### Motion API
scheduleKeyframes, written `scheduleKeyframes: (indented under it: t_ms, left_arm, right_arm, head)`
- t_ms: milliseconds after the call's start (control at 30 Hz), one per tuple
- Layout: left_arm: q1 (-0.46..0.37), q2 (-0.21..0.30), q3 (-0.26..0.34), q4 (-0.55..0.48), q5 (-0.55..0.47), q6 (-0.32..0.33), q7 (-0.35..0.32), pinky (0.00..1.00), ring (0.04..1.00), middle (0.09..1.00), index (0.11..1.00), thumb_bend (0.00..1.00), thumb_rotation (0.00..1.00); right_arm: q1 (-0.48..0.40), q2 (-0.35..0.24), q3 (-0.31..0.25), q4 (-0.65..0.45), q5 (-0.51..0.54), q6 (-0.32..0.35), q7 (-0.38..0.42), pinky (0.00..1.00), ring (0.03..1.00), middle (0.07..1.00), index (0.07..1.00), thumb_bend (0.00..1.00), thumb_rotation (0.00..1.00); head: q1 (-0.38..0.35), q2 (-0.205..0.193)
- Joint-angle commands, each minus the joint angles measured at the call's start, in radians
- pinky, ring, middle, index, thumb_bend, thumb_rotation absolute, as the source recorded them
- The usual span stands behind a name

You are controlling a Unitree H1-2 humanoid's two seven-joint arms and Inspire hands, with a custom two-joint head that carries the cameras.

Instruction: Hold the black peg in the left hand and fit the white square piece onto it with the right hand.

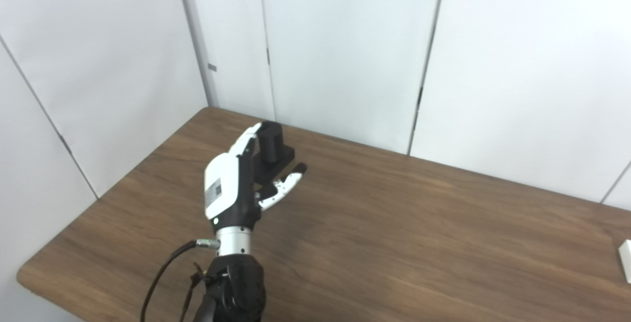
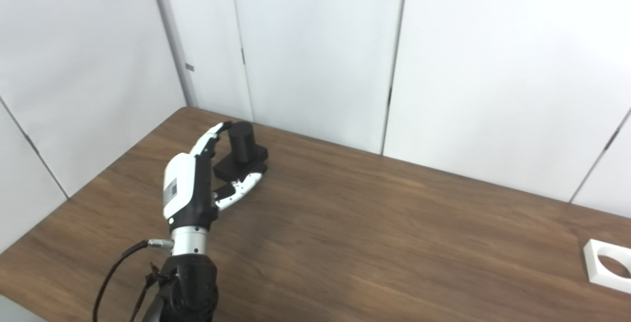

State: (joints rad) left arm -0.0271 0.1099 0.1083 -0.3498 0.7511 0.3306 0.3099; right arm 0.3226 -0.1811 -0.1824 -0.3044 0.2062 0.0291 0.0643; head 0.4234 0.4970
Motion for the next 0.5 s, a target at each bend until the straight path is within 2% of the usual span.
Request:
scheduleKeyframes:
  t_ms: [0,100,267,467]
  left_arm:
    - [-0.036,0.034,0.012,0.02,0.045,-0.002,0.026,0.74,0.865,0.881,0.836,0.8,0.44]
    - [-0.07,0.054,0.016,0.078,0.081,0.028,0.032,0.8,0.897,0.885,0.83,0.82,0.5]
    - [-0.121,0.088,0.011,0.173,0.128,0.069,0.045,0.91,0.905,0.889,0.819,0.85,0.53]
    - [-0.173,0.116,0.011,0.266,0.153,0.123,0.051,0.96,0.927,0.899,0.82,0.88,0.59]
  right_arm:
    - [0.001,0.001,0.0,0.004,-0.006,0.0,0.001,1.0,0.926,0.885,0.92,0.61,1.0]
    - [0.004,-0.001,0.004,0.002,-0.015,-0.007,0.002,1.0,0.929,0.888,0.926,0.6,1.0]
    - [0.006,0.003,0.007,-0.008,-0.011,0.007,0.001,1.0,0.942,0.889,0.928,0.6,1.0]
    - [0.009,0.0,0.009,-0.017,-0.01,0.007,0.001,1.0,0.949,0.888,0.927,0.55,1.0]
  head:
    - [-0.006,0.001]
    - [-0.015,0.005]
    - [-0.023,0.009]
    - [-0.025,0.011]
